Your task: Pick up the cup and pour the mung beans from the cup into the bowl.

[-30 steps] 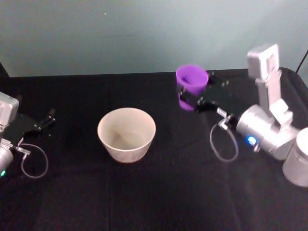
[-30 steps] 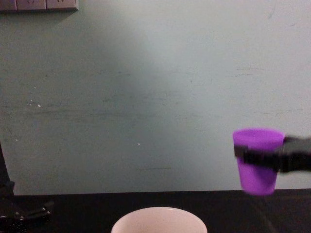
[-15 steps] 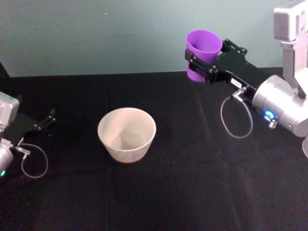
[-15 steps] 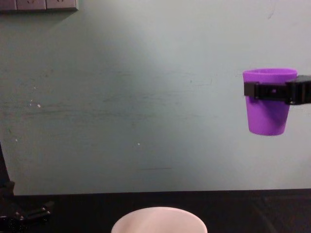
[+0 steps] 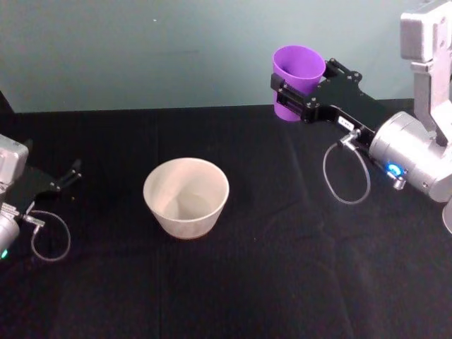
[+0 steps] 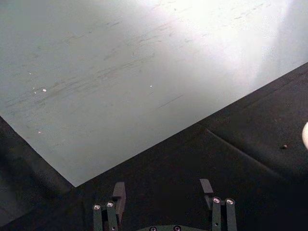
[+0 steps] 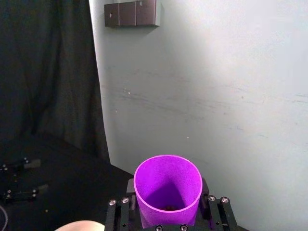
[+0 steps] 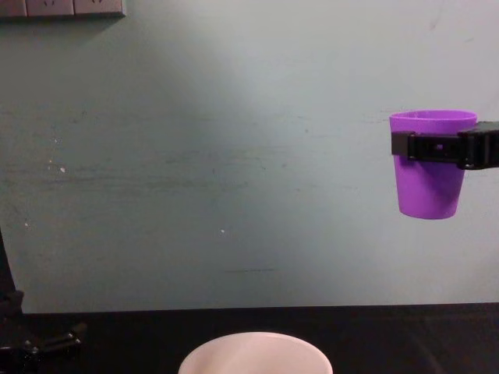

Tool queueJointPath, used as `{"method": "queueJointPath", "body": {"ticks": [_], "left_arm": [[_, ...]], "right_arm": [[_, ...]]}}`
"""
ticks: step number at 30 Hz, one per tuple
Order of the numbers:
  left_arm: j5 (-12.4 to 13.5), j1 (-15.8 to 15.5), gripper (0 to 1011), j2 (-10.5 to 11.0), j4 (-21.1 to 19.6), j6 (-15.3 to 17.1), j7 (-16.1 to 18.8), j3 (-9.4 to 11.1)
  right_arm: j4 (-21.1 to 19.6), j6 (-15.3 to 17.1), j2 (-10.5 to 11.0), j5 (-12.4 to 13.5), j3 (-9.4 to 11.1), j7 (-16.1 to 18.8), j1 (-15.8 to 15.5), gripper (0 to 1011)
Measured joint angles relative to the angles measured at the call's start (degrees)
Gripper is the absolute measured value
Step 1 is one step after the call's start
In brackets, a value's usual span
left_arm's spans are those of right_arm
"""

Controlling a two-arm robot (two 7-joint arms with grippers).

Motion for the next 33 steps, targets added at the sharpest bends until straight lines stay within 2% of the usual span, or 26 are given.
{"method": "queueJointPath", "body": {"ticks": [33], "left_arm": [[0.0, 0.0, 1000, 0.0, 0.0, 0.0, 0.0, 0.0]], "right_arm": [[0.2, -0.2, -0.1, -0.1, -0.1, 0.0, 0.0, 735]]}}
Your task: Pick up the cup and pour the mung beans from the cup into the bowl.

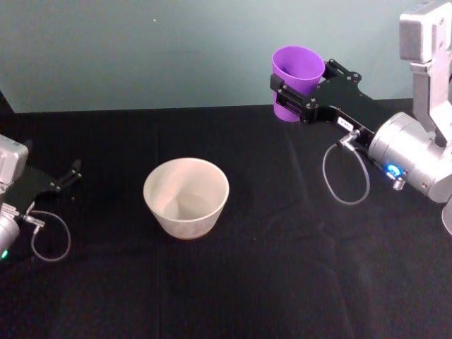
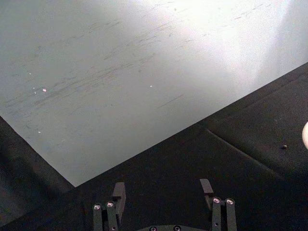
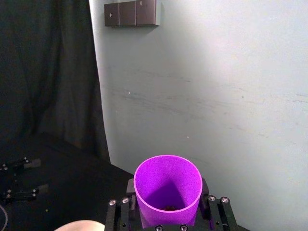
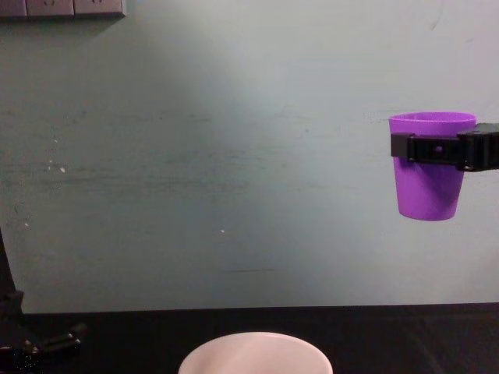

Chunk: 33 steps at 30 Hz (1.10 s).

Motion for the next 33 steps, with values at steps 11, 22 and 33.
{"method": "queueJointPath", "body": {"ticks": [11, 22, 33], "left_arm": [[0.0, 0.0, 1000, 0.0, 0.0, 0.0, 0.0, 0.0], [0.0, 0.0, 1000, 0.0, 0.0, 0.0, 0.0, 0.0], [0.0, 0.0, 1000, 0.0, 0.0, 0.0, 0.0, 0.0]], "right_arm": [[0.0, 0.0, 0.0, 0.0, 0.0, 0.1, 0.0, 735], [0.0, 0.0, 0.0, 0.0, 0.0, 0.0, 0.0, 735], [0.0, 0.0, 0.0, 0.0, 0.0, 0.0, 0.0, 735]]}}
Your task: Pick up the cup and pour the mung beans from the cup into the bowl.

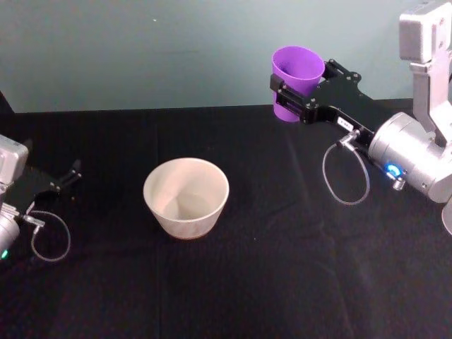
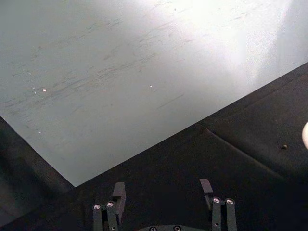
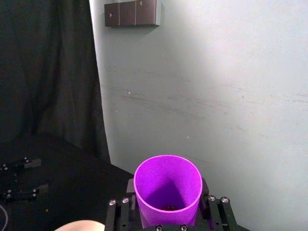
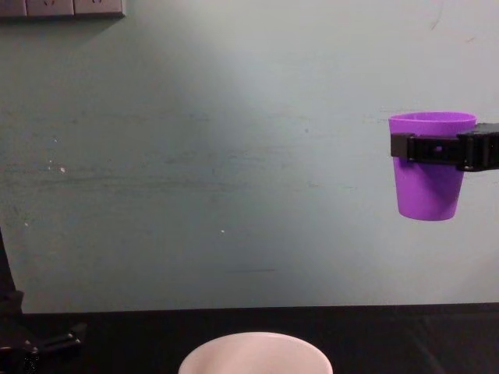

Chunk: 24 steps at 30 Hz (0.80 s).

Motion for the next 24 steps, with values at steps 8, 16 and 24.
{"method": "queueJointPath", "body": {"ticks": [8, 16, 24], "left_arm": [[0.0, 0.0, 1000, 0.0, 0.0, 0.0, 0.0, 0.0], [0.0, 0.0, 1000, 0.0, 0.0, 0.0, 0.0, 0.0], [0.0, 0.0, 1000, 0.0, 0.0, 0.0, 0.0, 0.0]], "right_arm": [[0.0, 0.0, 0.0, 0.0, 0.0, 0.0, 0.0, 735], [0.0, 0.0, 0.0, 0.0, 0.0, 0.0, 0.0, 735], [0.0, 0.0, 0.0, 0.0, 0.0, 0.0, 0.0, 735]]}}
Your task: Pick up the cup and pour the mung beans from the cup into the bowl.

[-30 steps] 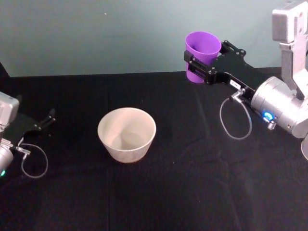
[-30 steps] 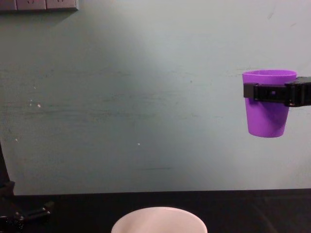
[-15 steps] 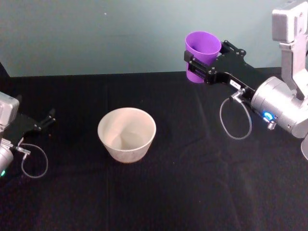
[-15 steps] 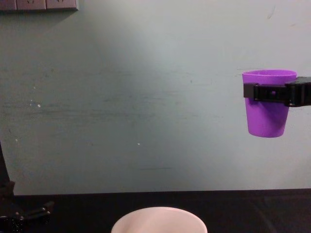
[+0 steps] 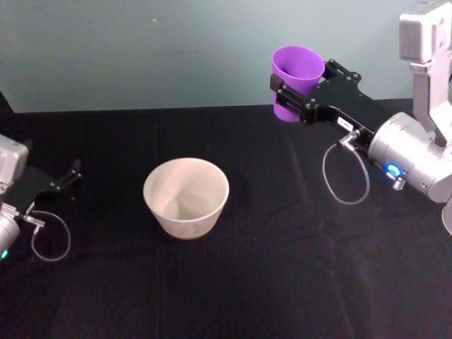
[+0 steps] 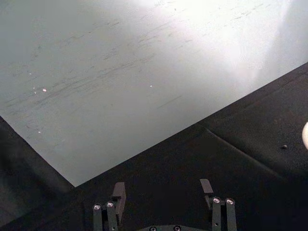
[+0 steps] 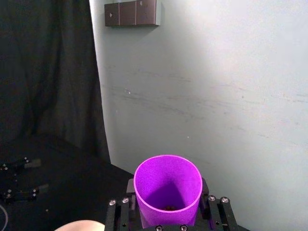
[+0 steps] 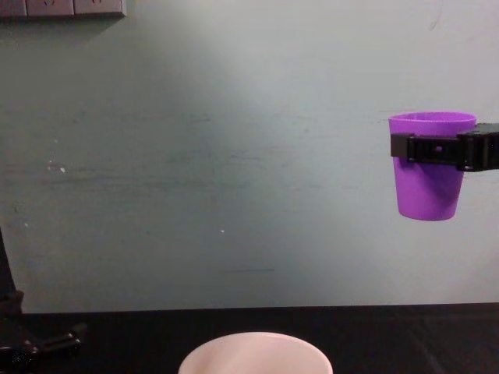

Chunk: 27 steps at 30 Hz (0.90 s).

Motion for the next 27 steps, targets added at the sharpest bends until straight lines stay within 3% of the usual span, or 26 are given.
{"method": "queueJointPath", "body": {"ticks": [27], "left_arm": [[0.0, 0.0, 1000, 0.0, 0.0, 0.0, 0.0, 0.0]], "right_arm": [[0.0, 0.0, 0.0, 0.0, 0.0, 0.0, 0.0, 735]]}}
